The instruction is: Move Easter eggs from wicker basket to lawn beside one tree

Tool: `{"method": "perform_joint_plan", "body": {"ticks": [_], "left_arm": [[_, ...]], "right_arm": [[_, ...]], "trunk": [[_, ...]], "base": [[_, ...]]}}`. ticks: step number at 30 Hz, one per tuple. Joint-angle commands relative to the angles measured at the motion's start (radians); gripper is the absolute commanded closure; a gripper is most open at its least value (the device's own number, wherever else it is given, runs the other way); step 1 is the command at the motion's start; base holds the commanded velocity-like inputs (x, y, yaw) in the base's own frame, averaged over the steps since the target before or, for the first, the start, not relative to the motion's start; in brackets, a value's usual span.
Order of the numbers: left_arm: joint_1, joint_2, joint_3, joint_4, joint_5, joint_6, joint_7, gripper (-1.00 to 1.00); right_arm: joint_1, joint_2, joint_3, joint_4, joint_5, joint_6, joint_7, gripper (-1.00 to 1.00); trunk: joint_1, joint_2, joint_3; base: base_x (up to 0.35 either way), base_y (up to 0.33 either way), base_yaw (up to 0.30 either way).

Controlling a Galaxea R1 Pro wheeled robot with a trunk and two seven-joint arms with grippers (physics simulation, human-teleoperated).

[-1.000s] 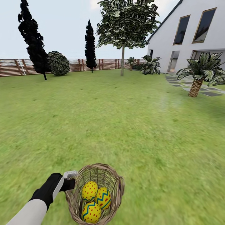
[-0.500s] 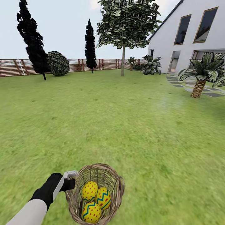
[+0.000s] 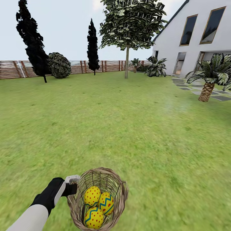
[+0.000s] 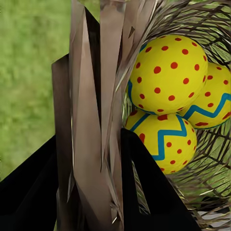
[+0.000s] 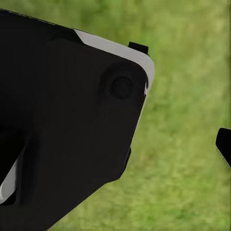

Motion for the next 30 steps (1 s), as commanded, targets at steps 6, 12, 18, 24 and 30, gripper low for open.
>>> {"method": "perform_joint_plan", "body": {"ticks": [6, 12, 18, 24, 30], "left_arm": [[0.000, 0.000, 0.003, -0.001, 0.012, 0.006, -0.003, 1.00], [-0.001, -0.002, 0.004, -0.003, 0.012, 0.006, -0.003, 1.00], [0.000, -0.002, 0.005, -0.002, 0.012, 0.007, -0.003, 1.00], [0.000, -0.002, 0.004, -0.002, 0.012, 0.006, -0.003, 1.00], [-0.001, -0.002, 0.004, -0.003, 0.012, 0.007, -0.003, 1.00]], "right_arm": [[-0.002, -0.001, -0.008, 0.004, 0.008, -0.007, 0.001, -1.00], [-0.002, -0.001, -0.008, 0.004, 0.008, -0.007, 0.001, -1.00], [-0.002, -0.001, -0.008, 0.004, 0.008, -0.007, 0.001, -1.00], [-0.002, -0.001, -0.008, 0.004, 0.008, -0.007, 0.001, -1.00], [-0.002, -0.001, -0.008, 0.004, 0.008, -0.007, 0.001, -1.00]], "trunk": [[0.001, -0.001, -0.001], [0.001, -0.001, -0.001], [0.001, -0.001, -0.001], [0.001, -0.001, -0.001], [0.001, -0.001, -0.001]], "base": [[0.325, 0.097, 0.000], [0.325, 0.097, 0.000], [0.325, 0.097, 0.000], [0.325, 0.097, 0.000], [0.325, 0.097, 0.000]]}}
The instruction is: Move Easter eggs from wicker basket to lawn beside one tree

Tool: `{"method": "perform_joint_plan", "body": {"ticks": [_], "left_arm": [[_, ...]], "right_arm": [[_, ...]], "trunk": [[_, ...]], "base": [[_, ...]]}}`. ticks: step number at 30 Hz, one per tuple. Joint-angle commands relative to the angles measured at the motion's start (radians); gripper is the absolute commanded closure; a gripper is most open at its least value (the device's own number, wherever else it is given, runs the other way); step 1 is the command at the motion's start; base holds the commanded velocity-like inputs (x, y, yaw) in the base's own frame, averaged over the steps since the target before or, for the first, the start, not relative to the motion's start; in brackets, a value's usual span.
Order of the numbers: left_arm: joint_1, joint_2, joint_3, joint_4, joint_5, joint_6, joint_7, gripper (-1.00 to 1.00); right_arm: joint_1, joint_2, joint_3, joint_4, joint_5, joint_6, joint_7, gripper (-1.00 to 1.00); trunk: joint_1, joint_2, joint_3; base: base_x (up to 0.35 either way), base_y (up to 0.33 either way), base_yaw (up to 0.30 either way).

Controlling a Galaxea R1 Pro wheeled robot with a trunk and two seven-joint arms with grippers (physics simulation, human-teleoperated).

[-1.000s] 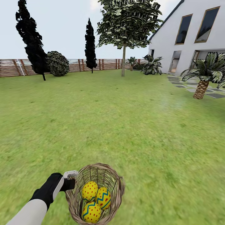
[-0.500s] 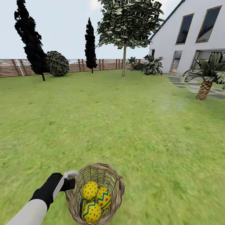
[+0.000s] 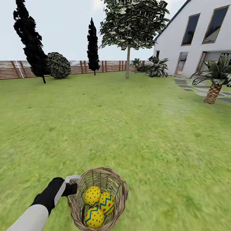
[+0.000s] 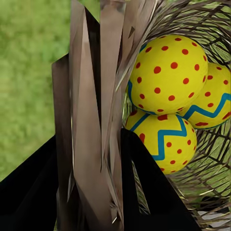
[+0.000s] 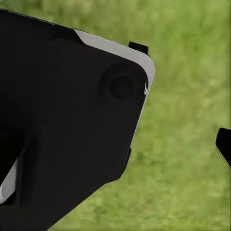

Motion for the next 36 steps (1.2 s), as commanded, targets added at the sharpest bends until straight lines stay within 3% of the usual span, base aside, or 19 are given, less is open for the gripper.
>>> {"method": "perform_joint_plan", "body": {"ticks": [1, 36], "left_arm": [[0.000, 0.000, 0.003, -0.001, 0.012, 0.006, -0.003, 1.00], [0.000, 0.000, 0.003, -0.001, 0.012, 0.006, -0.003, 1.00]], "right_arm": [[-0.002, -0.001, -0.008, 0.004, 0.008, -0.007, 0.001, -1.00], [-0.002, -0.001, -0.008, 0.004, 0.008, -0.007, 0.001, -1.00]], "trunk": [[0.001, -0.001, -0.001], [0.001, -0.001, -0.001]], "base": [[0.325, 0.097, 0.000], [0.325, 0.099, 0.000]]}}
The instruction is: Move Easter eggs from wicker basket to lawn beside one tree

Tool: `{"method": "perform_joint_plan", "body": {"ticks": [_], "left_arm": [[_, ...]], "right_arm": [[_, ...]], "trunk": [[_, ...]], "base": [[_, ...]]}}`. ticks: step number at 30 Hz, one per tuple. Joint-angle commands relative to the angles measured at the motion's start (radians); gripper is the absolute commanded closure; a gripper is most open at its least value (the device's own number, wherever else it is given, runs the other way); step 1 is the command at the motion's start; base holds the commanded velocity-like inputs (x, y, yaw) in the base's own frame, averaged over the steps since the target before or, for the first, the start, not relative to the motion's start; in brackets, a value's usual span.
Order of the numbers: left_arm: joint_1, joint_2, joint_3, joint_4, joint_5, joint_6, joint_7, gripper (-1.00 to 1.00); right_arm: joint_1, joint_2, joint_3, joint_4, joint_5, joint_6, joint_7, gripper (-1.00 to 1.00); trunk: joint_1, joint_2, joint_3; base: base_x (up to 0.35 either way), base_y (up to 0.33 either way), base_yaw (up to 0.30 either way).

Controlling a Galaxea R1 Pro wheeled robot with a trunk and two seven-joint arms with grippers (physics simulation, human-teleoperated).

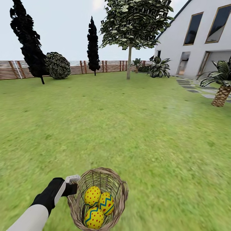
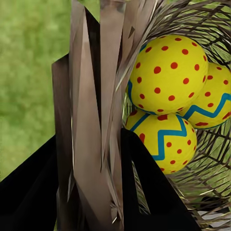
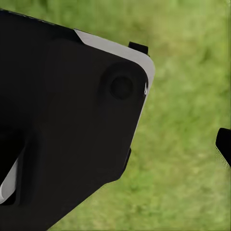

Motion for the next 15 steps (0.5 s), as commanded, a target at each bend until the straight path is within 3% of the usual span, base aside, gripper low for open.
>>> {"method": "perform_joint_plan", "body": {"ticks": [1, 15], "left_arm": [[-0.001, 0.000, 0.003, -0.002, 0.012, 0.006, -0.003, 1.00], [0.000, 0.000, 0.003, -0.002, 0.012, 0.005, -0.003, 1.00]], "right_arm": [[-0.002, -0.001, -0.008, 0.004, 0.008, -0.007, 0.001, -1.00], [-0.002, -0.001, -0.008, 0.004, 0.008, -0.007, 0.001, -1.00]], "trunk": [[0.001, -0.001, -0.001], [0.001, -0.001, -0.001]], "base": [[0.325, 0.102, 0.000], [0.324, 0.102, 0.000]]}}
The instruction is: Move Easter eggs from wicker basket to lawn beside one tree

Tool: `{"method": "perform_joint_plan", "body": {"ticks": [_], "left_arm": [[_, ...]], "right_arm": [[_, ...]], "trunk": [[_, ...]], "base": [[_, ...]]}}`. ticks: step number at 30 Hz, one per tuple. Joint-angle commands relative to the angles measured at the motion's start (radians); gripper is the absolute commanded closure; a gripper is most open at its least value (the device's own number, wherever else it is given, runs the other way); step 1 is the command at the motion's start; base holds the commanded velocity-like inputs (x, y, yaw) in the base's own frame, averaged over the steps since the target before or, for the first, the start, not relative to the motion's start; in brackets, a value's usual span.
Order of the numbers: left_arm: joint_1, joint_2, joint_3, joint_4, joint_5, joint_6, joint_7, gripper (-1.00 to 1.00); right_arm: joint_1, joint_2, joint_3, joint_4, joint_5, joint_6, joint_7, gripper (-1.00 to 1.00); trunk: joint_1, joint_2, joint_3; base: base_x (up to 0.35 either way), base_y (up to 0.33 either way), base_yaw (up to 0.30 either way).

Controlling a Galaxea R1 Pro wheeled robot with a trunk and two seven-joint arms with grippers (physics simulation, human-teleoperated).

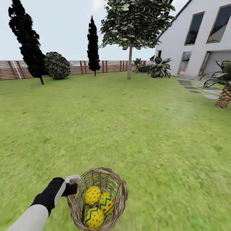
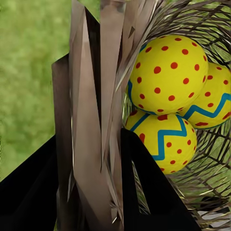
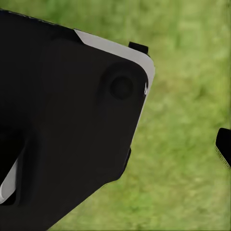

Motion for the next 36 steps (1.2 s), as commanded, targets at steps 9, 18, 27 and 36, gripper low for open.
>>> {"method": "perform_joint_plan", "body": {"ticks": [9, 18, 27, 36], "left_arm": [[-0.001, 0.000, 0.003, -0.001, 0.012, 0.006, -0.003, 1.00], [-0.001, 0.000, 0.003, -0.001, 0.012, 0.006, -0.003, 1.00], [-0.001, 0.000, 0.004, -0.001, 0.012, 0.006, -0.003, 1.00], [-0.001, 0.000, 0.004, -0.001, 0.012, 0.006, -0.003, 1.00]], "right_arm": [[-0.002, -0.001, -0.008, 0.004, 0.008, -0.007, 0.001, -1.00], [-0.002, -0.001, -0.008, 0.004, 0.008, -0.007, 0.001, -1.00], [-0.002, -0.001, -0.009, 0.004, 0.008, -0.007, 0.001, -1.00], [-0.002, -0.001, -0.009, 0.004, 0.008, -0.007, 0.001, -1.00]], "trunk": [[0.001, -0.001, -0.001], [0.001, -0.001, -0.001], [0.001, -0.001, -0.001], [0.001, -0.001, -0.001]], "base": [[0.324, 0.102, 0.000], [0.324, 0.103, 0.000], [0.324, 0.103, 0.000], [0.325, 0.103, 0.000]]}}
